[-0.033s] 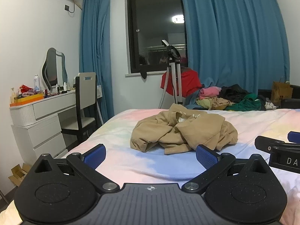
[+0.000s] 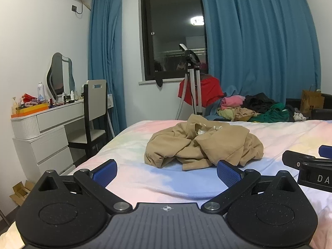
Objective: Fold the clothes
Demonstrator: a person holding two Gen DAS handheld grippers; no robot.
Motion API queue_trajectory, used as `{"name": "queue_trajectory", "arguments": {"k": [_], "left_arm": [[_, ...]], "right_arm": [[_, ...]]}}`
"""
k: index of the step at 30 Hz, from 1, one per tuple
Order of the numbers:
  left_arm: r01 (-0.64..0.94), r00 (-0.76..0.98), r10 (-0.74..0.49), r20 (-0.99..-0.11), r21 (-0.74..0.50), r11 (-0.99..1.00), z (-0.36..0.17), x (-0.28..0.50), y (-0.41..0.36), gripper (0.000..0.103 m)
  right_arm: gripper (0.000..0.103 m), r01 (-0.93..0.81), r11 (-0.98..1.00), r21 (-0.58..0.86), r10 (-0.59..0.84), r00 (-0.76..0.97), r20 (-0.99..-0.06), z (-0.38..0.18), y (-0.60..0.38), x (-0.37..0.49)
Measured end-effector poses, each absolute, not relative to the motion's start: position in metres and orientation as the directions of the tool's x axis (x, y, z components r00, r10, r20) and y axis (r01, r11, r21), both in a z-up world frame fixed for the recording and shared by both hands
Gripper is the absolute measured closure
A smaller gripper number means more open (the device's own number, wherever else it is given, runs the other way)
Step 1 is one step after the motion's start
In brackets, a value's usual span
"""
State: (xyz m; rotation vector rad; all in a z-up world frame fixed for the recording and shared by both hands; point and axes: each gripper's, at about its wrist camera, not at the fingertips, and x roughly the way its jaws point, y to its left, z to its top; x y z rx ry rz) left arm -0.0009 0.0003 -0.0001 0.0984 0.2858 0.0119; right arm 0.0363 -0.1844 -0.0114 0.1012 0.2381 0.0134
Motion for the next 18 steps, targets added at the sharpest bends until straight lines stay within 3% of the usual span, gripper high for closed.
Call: {"name": "queue_trajectory", "arguments": {"k": [18], "left_arm": [[0.015,0.96,0.016,-0.281,0.11,0.994,-0.0017,-0.0035,0.0007,0.0]], "right_arm": [[0.012,0.003,0.995,0.103,0.021,0.973,-0.231,-0.0103,-0.185,0.0346]]}}
